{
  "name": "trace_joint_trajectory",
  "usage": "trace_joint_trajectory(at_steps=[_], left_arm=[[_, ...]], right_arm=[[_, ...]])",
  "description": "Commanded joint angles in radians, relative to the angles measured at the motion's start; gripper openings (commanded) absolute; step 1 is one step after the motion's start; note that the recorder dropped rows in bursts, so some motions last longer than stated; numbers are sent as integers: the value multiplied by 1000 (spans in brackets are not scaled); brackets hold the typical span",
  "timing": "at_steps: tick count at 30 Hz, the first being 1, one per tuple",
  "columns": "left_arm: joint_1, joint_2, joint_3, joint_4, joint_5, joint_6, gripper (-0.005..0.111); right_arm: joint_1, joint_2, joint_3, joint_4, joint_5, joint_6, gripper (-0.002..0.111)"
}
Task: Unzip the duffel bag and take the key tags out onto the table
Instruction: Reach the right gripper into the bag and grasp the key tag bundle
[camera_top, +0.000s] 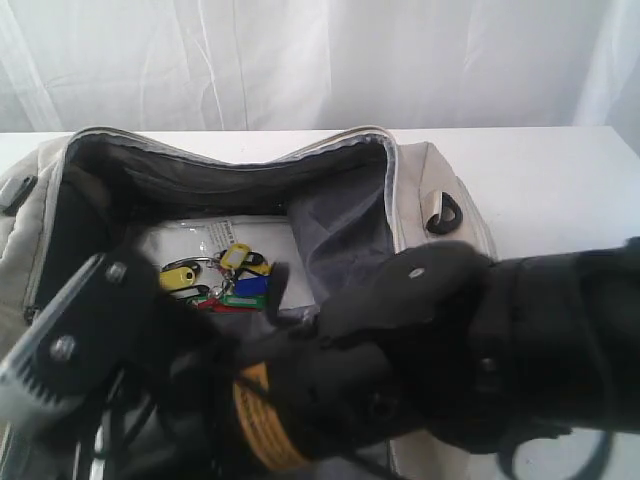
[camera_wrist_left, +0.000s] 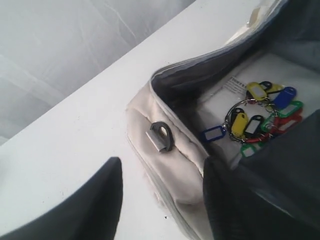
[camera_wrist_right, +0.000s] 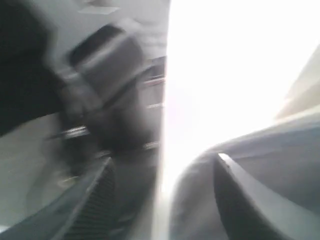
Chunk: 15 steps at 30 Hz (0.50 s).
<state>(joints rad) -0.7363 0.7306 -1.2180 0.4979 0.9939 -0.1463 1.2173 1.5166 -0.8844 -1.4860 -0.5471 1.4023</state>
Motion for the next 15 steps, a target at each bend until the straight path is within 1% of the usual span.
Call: trace_joint_trajectory(at_steps=[1,2,3,4,5,7,8,9,11,15], left_arm=[[-5,-11,30,71,15,-69,53],[-5,-13,65,107,1,-95,53],[-5,-19,108,135,-25,-127,52],[-5,-26,159,172,-75,-180,49],[-5,-40,214,206,-141,-240,43],[-5,-69,331,312,-288,-409,30],[-5,-81,378,389,-345,-511,26],[-5,-88,420,467,-383,-616,24],[-5,-94,467,566,-394,-740,24],[-5,-94,534,712,-350,-915,24]], right_arm=[[-14,-89,-10,62,649,-11,54],[-14,-89,-15,56,736,-9,54],[-14,-87,-19,38,755,-9,54],[-14,-85,-28,19,743,-7,54],[-14,-83,-40,6,726,-8,54],[-14,-67,-72,1,745,-7,54],[-14,-52,-87,1,781,-5,54],[-18,-31,-103,1,798,-5,54],[-28,3,-124,-5,786,-5,54],[-52,86,-173,-10,823,-5,54]])
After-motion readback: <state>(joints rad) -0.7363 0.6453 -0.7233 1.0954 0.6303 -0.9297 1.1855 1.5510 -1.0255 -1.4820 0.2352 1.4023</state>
